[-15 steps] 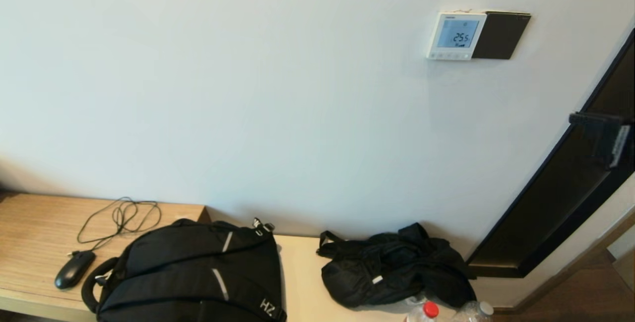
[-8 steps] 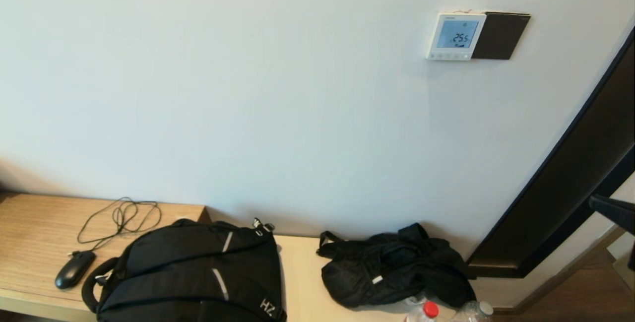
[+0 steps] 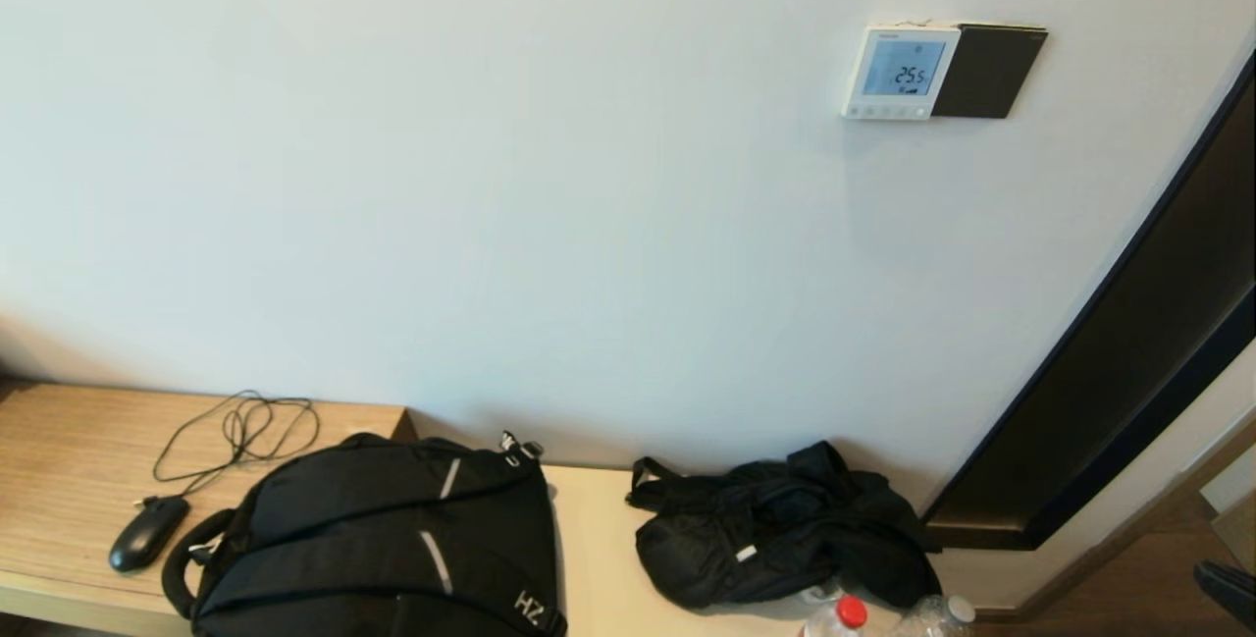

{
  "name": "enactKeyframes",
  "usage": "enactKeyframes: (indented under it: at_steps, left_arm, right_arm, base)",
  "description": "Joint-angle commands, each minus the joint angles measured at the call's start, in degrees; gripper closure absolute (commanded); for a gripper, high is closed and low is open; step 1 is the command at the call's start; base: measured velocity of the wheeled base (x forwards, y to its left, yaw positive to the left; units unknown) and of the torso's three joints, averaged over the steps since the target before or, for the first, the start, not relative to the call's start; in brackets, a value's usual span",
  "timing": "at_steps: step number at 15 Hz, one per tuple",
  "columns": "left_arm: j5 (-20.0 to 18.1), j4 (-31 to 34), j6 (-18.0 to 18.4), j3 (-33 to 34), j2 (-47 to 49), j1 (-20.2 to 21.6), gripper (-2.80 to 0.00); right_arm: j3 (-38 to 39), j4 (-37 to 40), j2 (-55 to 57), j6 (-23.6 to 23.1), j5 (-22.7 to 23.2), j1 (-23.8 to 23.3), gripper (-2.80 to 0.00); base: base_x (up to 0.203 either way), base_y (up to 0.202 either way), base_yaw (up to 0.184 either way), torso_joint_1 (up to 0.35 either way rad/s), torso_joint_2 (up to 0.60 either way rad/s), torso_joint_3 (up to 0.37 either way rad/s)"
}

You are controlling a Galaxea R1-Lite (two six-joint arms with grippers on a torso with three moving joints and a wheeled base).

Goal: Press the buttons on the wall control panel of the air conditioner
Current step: Turn off the central air conditioner

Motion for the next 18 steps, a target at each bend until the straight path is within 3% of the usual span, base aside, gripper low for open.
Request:
enactKeyframes:
  at_steps: [1, 6, 18]
  left_arm:
    - [0.0, 0.0, -0.1, 0.0, 0.0, 0.0, 0.0]
    - [0.0, 0.0, -0.1, 0.0, 0.0, 0.0, 0.0]
    - [0.0, 0.0, 0.0, 0.0, 0.0, 0.0, 0.0]
  right_arm:
    - [3.1, 1.4, -7.2, -0.1, 0.3, -0.3, 0.0]
    - [8.0, 6.3, -17.5, -0.1, 0.6, -1.6, 0.0]
    - [14.3, 6.3, -27.3, -0.1, 1.1, -2.4, 0.0]
  base:
    - [0.0, 0.0, 0.0, 0.0, 0.0, 0.0]
    - [0.0, 0.0, 0.0, 0.0, 0.0, 0.0]
    - [0.0, 0.0, 0.0, 0.0, 0.0, 0.0]
